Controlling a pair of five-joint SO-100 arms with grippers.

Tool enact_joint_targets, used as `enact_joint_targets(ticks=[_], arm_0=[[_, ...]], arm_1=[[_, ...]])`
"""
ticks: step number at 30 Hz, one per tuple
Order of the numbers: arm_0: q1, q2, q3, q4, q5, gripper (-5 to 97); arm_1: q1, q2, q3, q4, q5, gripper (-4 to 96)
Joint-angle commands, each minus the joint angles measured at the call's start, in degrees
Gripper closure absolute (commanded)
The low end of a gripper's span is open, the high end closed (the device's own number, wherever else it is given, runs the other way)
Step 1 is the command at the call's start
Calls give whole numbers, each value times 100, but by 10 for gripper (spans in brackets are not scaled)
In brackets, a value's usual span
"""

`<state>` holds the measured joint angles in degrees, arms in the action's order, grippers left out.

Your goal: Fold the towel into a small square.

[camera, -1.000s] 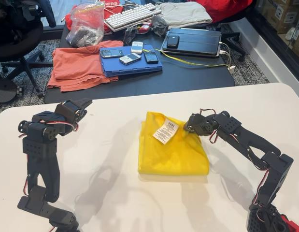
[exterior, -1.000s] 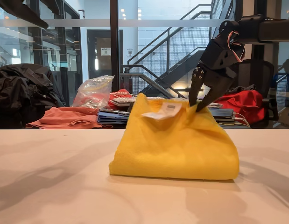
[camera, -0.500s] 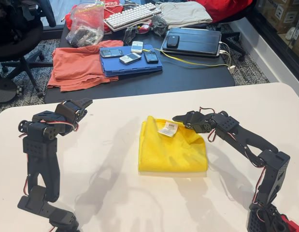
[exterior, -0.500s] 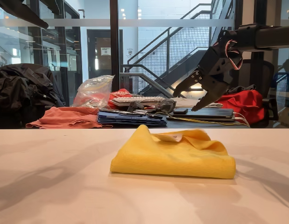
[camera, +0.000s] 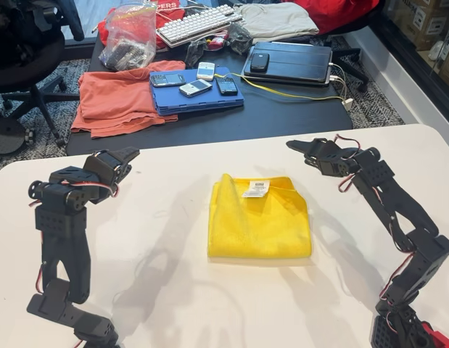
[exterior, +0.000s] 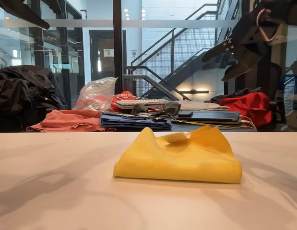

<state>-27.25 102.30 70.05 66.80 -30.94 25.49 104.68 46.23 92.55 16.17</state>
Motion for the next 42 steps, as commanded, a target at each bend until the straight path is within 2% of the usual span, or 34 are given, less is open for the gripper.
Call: enact_joint_targets(ticks=[1,9,15,21,28,31,42], arm_0=[[-44,220,-202,343,26,622],[-105,290,-1468,1037,26,643],[-501,193,-3103,1037,-26,661],[-738,202,-4359,1011,-35,661],[-747,185,-5695,-193,-44,661],[-694,176,-5757,-483,-44,661],[-879,176,-4948,-325,18,661]], arm_1=[[-9,-44,-18,26,-35,759],[-62,26,-97,-457,53,759],[-105,413,-97,-1898,53,771],[-105,896,-97,-3138,62,857],[-105,1477,-97,-4702,62,910],[-105,1547,-26,-5212,62,914],[-18,1310,246,-5133,-18,914]])
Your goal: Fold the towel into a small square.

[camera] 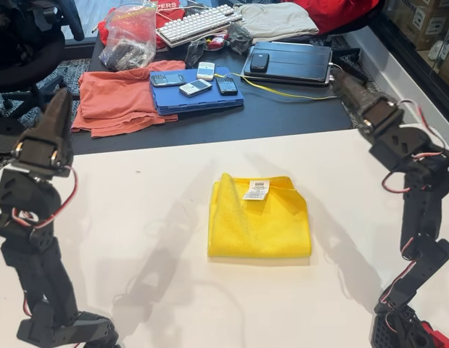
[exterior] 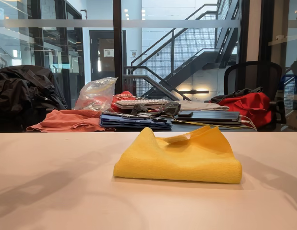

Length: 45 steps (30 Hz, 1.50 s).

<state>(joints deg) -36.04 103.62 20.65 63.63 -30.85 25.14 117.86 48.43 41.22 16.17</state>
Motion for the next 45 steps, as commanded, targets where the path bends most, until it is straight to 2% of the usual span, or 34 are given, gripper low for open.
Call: enact_joint_targets(ticks=[1,9,24,34,45], arm_0=[[-132,53,44,-88,9,661],[-967,-105,193,-88,9,661],[-1055,-308,176,-97,-44,661],[-1116,-299,202,9,-44,661],[-1107,-299,202,-35,-44,661]], arm_1=[[18,-53,79,18,-26,914],[18,-79,105,-44,-26,914],[9,360,193,343,-18,913],[0,-62,185,1055,35,913],[0,-149,185,1107,44,913]])
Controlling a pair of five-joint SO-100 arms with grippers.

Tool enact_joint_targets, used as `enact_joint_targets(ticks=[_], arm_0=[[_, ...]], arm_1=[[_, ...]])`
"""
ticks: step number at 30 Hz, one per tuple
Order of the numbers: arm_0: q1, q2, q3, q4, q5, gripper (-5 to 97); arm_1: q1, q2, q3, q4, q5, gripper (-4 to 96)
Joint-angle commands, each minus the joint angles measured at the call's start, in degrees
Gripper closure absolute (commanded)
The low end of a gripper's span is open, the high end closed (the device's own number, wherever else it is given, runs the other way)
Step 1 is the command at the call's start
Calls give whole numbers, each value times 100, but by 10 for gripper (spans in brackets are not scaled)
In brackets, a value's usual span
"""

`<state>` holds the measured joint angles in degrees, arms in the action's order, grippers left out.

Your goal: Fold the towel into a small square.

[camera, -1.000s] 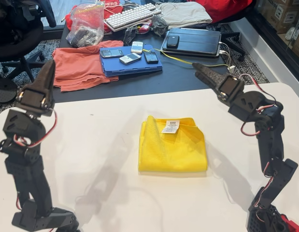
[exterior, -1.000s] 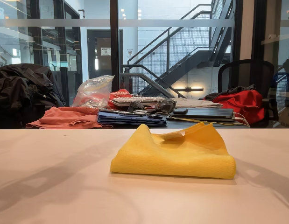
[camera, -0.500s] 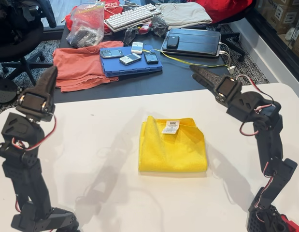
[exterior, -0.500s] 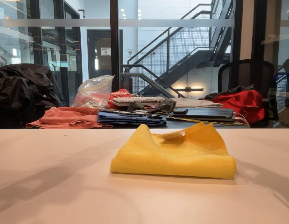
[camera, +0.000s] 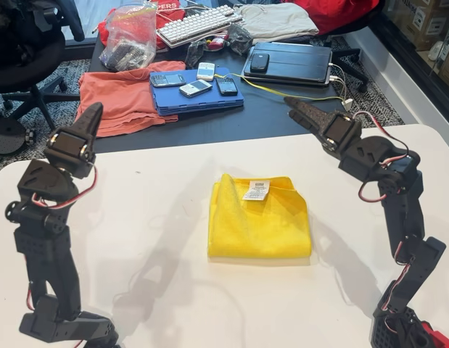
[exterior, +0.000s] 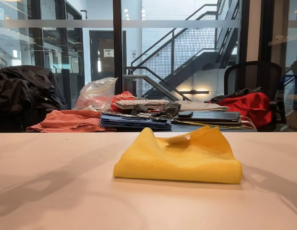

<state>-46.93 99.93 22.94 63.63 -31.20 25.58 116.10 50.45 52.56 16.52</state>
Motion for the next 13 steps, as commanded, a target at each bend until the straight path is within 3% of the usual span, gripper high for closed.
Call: enact_joint_targets(ticks=[1,13], arm_0=[[-18,79,-26,-53,-9,661],[-18,62,-26,-79,-9,661]], arm_1=[[-44,35,-18,-26,0,913],[-44,79,-35,18,-53,913]])
